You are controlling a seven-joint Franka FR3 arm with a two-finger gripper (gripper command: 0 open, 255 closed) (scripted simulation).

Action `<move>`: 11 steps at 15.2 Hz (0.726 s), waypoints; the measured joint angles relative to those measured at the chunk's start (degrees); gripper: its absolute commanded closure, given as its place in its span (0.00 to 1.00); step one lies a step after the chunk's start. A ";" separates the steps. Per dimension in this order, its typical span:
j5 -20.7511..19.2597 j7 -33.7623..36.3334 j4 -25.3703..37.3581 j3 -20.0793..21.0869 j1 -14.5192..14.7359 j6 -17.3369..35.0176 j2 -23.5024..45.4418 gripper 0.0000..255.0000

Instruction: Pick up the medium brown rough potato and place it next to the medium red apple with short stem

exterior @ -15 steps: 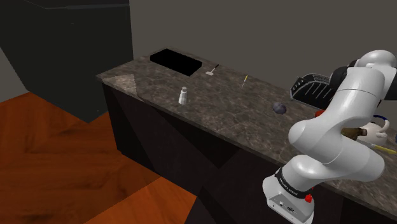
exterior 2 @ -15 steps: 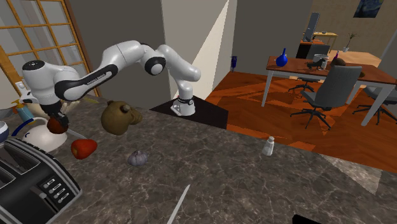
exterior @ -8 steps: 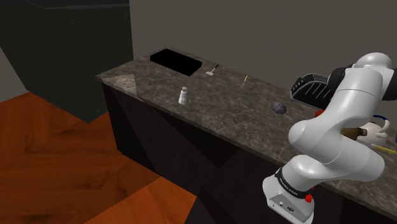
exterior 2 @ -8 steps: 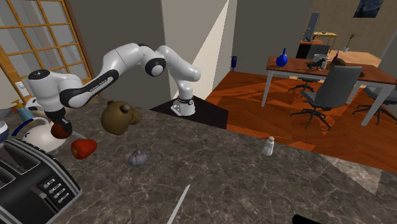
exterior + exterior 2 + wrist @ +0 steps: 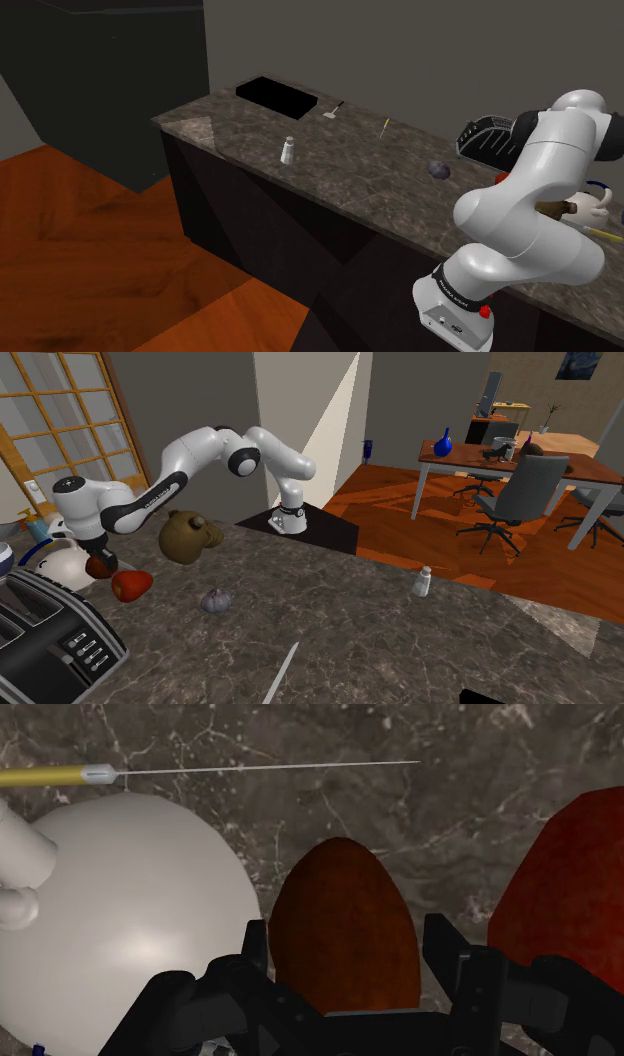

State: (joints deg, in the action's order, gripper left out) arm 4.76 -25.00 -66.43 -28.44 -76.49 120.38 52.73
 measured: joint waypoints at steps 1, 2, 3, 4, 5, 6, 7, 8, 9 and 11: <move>0.06 0.05 -0.43 0.07 0.00 0.67 0.27 1.00; 0.15 0.20 -0.36 0.18 -0.05 1.10 0.79 1.00; 0.18 0.29 -0.79 0.23 0.02 1.62 0.93 1.00; 0.26 0.37 -0.86 0.32 -0.06 2.15 1.39 1.00; 0.34 0.41 -0.94 0.41 -0.14 2.61 1.78 1.00; 0.40 0.56 -0.80 0.46 -0.20 2.98 2.18 1.00; 0.49 0.58 -0.45 0.50 -0.41 3.29 2.60 1.00; 0.50 0.58 -1.23 0.43 -0.36 4.13 2.41 1.00; 0.54 0.71 -1.06 0.41 -0.44 4.50 2.67 1.00; 0.60 0.77 -0.74 0.41 -0.55 4.64 3.00 1.00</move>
State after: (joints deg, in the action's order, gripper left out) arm 5.36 -24.22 -67.17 -28.03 -77.04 125.02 55.73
